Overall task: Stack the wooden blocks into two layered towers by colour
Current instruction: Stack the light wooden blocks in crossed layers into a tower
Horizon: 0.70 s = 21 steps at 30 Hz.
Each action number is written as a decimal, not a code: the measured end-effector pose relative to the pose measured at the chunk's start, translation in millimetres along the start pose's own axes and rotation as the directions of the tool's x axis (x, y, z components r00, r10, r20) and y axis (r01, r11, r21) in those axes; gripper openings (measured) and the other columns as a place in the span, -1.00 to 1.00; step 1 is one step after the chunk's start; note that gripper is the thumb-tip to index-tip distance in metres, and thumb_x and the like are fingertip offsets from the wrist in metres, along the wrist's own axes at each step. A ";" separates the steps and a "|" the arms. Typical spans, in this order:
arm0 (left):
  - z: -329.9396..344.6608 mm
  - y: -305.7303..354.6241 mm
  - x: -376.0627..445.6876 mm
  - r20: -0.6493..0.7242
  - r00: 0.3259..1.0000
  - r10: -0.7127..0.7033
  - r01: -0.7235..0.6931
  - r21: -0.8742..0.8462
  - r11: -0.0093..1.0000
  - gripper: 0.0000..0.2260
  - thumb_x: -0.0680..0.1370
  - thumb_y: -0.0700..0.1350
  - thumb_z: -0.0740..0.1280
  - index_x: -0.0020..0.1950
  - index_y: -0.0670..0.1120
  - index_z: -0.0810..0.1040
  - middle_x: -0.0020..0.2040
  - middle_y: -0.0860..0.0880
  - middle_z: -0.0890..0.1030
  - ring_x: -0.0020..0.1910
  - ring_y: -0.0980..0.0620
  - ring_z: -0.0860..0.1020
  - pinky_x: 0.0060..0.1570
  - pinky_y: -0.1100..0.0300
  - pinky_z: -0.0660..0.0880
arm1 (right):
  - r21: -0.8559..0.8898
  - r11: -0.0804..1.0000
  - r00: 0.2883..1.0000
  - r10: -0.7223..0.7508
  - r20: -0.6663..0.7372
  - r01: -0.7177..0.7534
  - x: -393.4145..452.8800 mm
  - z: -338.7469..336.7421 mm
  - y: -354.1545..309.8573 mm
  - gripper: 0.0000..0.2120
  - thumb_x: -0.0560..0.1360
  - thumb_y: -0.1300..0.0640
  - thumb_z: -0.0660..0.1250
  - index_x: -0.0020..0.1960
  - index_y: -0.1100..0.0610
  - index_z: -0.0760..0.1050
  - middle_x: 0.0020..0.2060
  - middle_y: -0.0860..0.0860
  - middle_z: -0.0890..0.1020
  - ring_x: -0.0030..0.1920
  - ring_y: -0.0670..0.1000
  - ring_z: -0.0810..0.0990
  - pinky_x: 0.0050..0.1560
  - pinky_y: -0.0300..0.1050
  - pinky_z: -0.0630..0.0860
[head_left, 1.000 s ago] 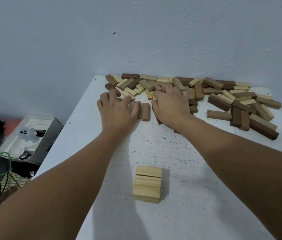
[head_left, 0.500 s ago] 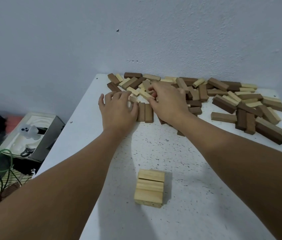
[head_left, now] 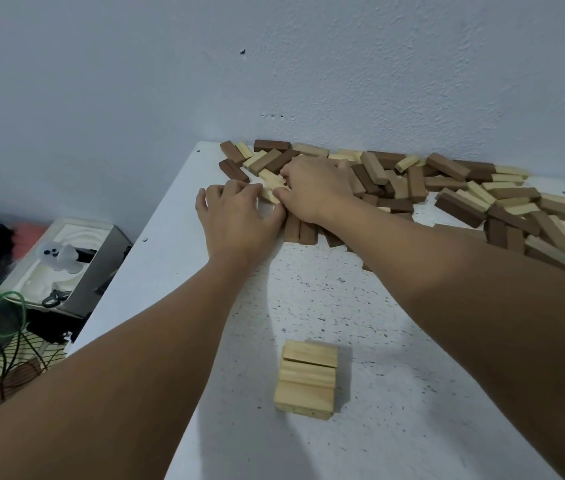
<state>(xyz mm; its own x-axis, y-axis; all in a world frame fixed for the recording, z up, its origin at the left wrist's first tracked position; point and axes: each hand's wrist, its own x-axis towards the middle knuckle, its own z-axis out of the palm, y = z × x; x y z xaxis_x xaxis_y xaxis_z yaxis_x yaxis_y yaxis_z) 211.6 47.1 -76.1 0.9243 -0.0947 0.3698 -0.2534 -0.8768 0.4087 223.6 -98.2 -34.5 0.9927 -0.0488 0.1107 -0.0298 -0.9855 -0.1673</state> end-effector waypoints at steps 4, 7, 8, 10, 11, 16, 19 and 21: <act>0.7 -2.4 0.1 -0.062 0.997 -0.045 0.046 0.021 0.999 -0.49 0.45 0.34 0.26 0.19 0.05 0.70 0.19 -0.03 0.58 0.33 -0.18 0.37 0.48 -0.22 0.18 | 0.008 0.999 0.999 0.047 -0.006 -0.047 6.2 -1.5 -3.1 -0.71 0.64 -0.21 0.24 -0.04 -0.04 0.60 -0.08 -0.08 0.61 0.07 0.05 0.56 0.07 0.10 0.16; 0.4 -1.3 0.1 -0.060 0.996 -0.064 0.065 0.006 0.998 -0.50 0.43 0.34 0.30 0.12 0.03 0.72 0.16 -0.05 0.53 0.31 -0.18 0.35 0.50 -0.18 0.15 | 0.020 0.998 0.998 0.068 -0.010 -0.068 11.4 -1.2 -4.4 -0.74 0.61 -0.22 0.28 0.06 -0.09 0.63 -0.01 -0.10 0.63 0.15 0.06 0.55 0.12 0.12 0.15; -0.2 -0.4 0.0 -0.058 0.996 -0.069 0.069 -0.003 0.998 -0.51 0.42 0.34 0.30 0.10 0.03 0.72 0.15 -0.05 0.52 0.29 -0.17 0.34 0.49 -0.15 0.15 | 0.011 0.998 0.998 0.067 -0.002 -0.067 12.9 -1.1 -5.1 -0.74 0.60 -0.23 0.29 0.03 -0.09 0.64 -0.02 -0.10 0.63 0.15 0.06 0.55 0.17 0.14 0.17; -0.7 -0.1 0.3 -0.058 0.995 -0.080 0.079 -0.022 0.997 -0.52 0.41 0.33 0.29 0.07 0.03 0.73 0.14 -0.04 0.49 0.28 -0.16 0.33 0.49 -0.11 0.15 | -0.002 0.998 0.997 0.069 0.023 -0.069 16.4 -0.7 -6.9 -0.73 0.60 -0.23 0.30 -0.06 -0.06 0.62 -0.03 -0.09 0.61 0.15 0.06 0.53 0.25 0.19 0.20; -0.6 -0.7 0.5 -0.059 0.995 -0.084 0.083 -0.029 0.996 -0.52 0.40 0.33 0.30 0.07 0.03 0.72 0.14 -0.04 0.49 0.28 -0.15 0.33 0.48 -0.11 0.16 | -0.001 0.997 0.997 0.073 0.036 -0.073 18.1 -0.6 -8.1 -0.73 0.59 -0.23 0.31 -0.06 -0.05 0.61 -0.02 -0.08 0.61 0.16 0.07 0.53 0.27 0.20 0.21; 0.1 -2.3 1.5 -0.067 0.993 -0.092 0.088 -0.068 0.994 -0.53 0.39 0.34 0.32 0.06 0.04 0.72 0.13 -0.02 0.48 0.27 -0.13 0.34 0.46 -0.09 0.18 | -0.005 0.998 0.998 0.061 -0.002 -0.061 19.2 -2.2 -11.5 -0.76 0.57 -0.22 0.36 0.10 -0.10 0.62 0.16 -0.03 0.52 0.26 0.08 0.46 0.22 0.13 0.23; 0.3 -2.7 1.3 -0.086 0.992 -0.088 0.081 -0.081 0.993 -0.52 0.38 0.34 0.35 0.08 0.04 0.72 0.14 -0.04 0.48 0.28 -0.14 0.34 0.48 -0.11 0.16 | -0.021 0.998 0.998 0.054 -0.046 -0.055 15.5 0.2 -12.1 -0.80 0.57 -0.14 0.38 0.11 -0.08 0.62 0.20 0.00 0.49 0.27 0.08 0.45 0.23 0.11 0.24; 1.4 -3.4 1.1 -0.097 0.993 -0.074 0.067 -0.077 0.995 -0.52 0.37 0.33 0.37 0.09 0.04 0.72 0.16 -0.05 0.48 0.30 -0.15 0.33 0.48 -0.16 0.16 | -0.011 0.998 0.996 0.065 -0.068 -0.066 12.1 1.6 -9.3 -0.83 0.57 -0.10 0.37 0.11 -0.08 0.62 0.21 0.00 0.48 0.27 0.08 0.43 0.26 0.11 0.24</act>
<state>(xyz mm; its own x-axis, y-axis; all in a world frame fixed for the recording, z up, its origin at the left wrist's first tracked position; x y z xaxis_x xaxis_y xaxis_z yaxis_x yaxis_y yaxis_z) 213.9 49.3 -78.2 0.9086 0.0166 0.4174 -0.2121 -0.8425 0.4953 236.1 -89.4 -33.2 0.9783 -0.1240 0.1662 -0.0967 -0.9818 -0.1633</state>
